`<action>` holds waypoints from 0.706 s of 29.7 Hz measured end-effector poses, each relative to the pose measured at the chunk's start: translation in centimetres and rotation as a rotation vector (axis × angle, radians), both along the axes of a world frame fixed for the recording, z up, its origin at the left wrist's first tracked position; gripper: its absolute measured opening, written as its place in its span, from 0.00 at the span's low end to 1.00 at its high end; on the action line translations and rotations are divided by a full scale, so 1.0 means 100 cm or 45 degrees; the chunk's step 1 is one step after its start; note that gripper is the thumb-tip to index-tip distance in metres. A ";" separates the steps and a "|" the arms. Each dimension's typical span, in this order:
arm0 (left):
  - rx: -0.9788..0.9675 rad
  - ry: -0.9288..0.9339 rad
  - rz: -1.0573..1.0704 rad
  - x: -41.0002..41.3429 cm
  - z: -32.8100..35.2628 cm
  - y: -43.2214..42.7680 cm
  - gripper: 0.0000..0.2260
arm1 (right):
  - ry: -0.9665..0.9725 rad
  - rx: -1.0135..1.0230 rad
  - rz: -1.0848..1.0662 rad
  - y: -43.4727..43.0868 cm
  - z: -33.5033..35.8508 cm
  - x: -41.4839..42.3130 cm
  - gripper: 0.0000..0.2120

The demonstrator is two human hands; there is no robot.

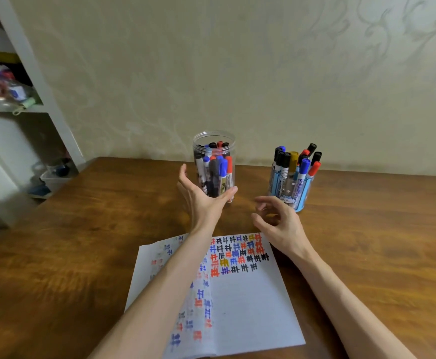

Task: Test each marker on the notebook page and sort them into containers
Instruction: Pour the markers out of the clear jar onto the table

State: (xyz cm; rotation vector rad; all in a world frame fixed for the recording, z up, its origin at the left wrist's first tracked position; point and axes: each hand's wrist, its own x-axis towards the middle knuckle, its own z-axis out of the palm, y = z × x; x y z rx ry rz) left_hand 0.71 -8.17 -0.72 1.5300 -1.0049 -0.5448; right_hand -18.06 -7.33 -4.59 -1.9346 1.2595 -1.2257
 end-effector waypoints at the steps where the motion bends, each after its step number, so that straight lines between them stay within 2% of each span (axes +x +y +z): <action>1: 0.028 0.019 -0.006 0.000 0.001 -0.005 0.58 | -0.004 0.005 0.000 0.000 -0.001 0.000 0.16; 4: 0.077 0.067 -0.045 -0.002 0.003 -0.013 0.59 | 0.001 0.026 -0.010 0.001 -0.003 -0.002 0.16; 11: 0.060 0.105 -0.032 0.004 0.006 -0.018 0.48 | -0.089 0.082 -0.052 0.003 0.004 0.001 0.16; 15: -0.035 0.341 -0.182 0.005 0.012 0.004 0.42 | -0.240 0.229 -0.026 0.010 0.013 0.009 0.29; 17: -0.070 0.387 -0.267 0.003 0.012 0.015 0.40 | -0.337 0.336 0.005 0.013 0.014 0.011 0.35; 19: -0.061 0.398 -0.345 0.002 0.011 0.026 0.40 | -0.481 0.442 0.061 0.016 0.016 0.013 0.41; 21: -0.026 0.457 -0.442 0.001 0.011 0.036 0.41 | -0.664 0.535 0.147 0.019 0.016 0.016 0.42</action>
